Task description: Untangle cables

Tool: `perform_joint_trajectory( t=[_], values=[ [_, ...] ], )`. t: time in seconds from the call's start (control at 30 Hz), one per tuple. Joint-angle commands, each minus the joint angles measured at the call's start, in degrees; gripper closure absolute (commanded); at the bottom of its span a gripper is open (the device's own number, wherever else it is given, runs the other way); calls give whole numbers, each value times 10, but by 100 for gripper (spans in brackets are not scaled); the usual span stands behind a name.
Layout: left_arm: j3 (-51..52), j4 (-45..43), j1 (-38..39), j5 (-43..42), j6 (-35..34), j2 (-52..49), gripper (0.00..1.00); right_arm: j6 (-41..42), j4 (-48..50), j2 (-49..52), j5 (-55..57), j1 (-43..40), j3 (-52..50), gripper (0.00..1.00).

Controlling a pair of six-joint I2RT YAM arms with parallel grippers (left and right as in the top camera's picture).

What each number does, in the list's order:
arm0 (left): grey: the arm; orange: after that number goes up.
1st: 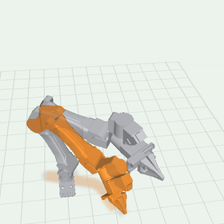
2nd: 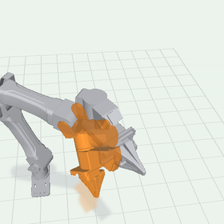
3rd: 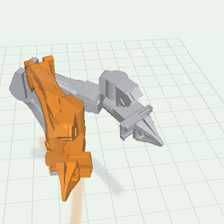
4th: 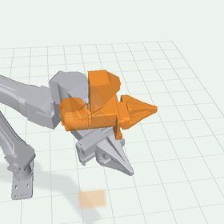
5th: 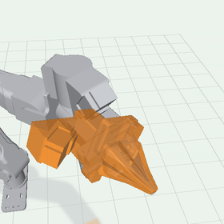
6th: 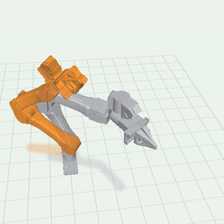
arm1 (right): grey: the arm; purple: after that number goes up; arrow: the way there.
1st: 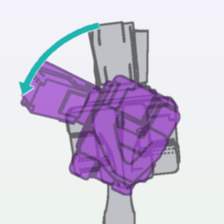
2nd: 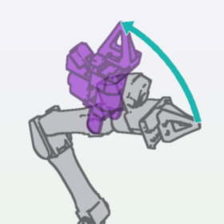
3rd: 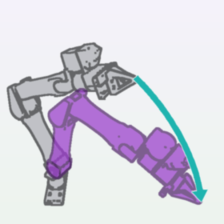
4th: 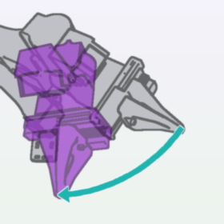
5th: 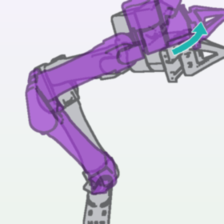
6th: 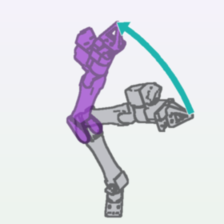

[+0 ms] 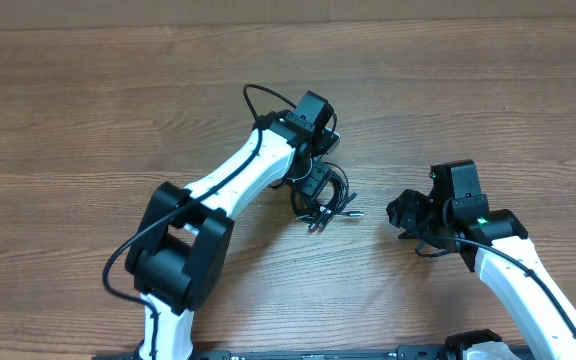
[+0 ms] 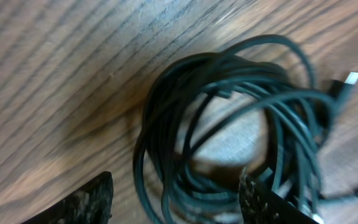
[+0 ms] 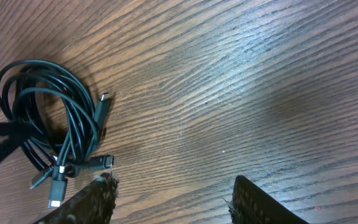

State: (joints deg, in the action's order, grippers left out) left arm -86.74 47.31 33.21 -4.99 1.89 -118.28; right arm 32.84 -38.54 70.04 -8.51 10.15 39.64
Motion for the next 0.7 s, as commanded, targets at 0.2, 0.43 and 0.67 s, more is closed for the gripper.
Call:
perform_joint_trajectory(
  t=[0.2, 0.43, 0.67],
  values=[
    [3, -25, -4, 13, 9, -43, 71, 1, 2, 2, 10, 0, -3, 42],
    [-52, 0, -5, 19, 7, -15, 96, -5, 17, 2, -13, 0, -2, 36],
    [-125, 26, -2, 26, 7, 46, 96, -106, 9, 1, -63, 0, 61, 40]
  ],
)
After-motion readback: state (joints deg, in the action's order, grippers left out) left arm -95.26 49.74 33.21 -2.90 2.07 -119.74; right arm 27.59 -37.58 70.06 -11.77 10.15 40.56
